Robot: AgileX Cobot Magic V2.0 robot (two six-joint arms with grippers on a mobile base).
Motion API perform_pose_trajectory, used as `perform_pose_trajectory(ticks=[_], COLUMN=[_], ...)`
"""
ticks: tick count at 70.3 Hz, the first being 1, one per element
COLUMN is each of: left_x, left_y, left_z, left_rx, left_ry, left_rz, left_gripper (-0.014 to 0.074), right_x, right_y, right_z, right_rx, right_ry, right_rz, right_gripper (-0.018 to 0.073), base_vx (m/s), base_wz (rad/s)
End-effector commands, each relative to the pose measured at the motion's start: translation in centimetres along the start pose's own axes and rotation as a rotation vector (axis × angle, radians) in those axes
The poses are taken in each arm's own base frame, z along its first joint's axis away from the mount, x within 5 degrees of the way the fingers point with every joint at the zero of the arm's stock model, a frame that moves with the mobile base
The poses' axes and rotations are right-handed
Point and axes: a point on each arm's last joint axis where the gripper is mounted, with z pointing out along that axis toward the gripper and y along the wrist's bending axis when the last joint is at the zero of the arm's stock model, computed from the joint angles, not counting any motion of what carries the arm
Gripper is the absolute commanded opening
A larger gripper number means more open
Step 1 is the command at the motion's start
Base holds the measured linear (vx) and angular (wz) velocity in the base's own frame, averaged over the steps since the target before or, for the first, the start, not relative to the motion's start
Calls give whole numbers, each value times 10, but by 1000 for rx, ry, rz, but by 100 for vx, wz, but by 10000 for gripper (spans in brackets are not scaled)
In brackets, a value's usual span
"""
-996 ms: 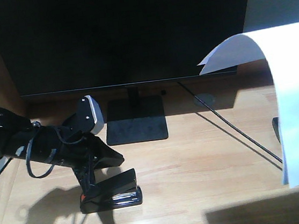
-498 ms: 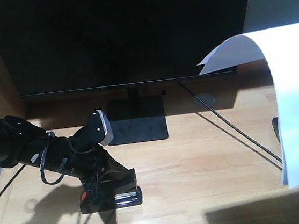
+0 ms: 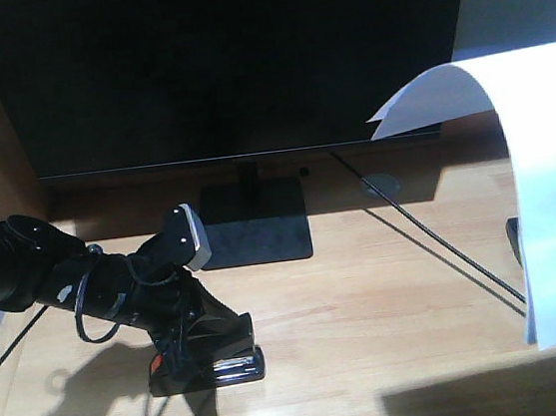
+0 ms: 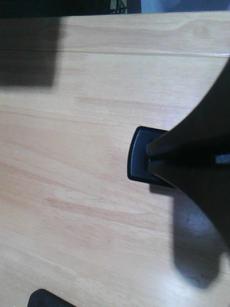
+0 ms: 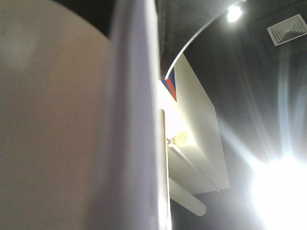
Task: Grab stapler and paper to desk for stapling
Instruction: 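Set the stapler down on the desk in front of the monitor stand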
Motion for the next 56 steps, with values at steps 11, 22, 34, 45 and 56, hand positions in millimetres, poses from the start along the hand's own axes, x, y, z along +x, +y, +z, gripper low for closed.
perform_pose_trajectory(ticks=[11, 22, 34, 45, 56], left_x=[-20, -20, -20, -20, -20], left_y=[-2, -2, -2, -2, -2], left_z=[-13, -13, -13, -13, -13], left_rx=[-22, -22, -22, -22, -22], left_ry=[-72, -72, -72, -72, -72], left_rz=[7, 7, 7, 7, 7], left_gripper=[-6, -6, -6, -6, -6], right_x=[-3, -3, -3, -3, -3], right_y=[9, 9, 9, 9, 9], right_z=[6, 6, 6, 6, 6], right_rx=[-63, -63, -63, -63, -63], right_ry=[-11, -11, -11, -11, -18], right_rz=[-15, -15, -15, -15, -12], right_gripper=[-6, -6, -6, -6, -6], base_vx=[0, 0, 0, 0, 0], base_wz=[0, 0, 0, 0, 0])
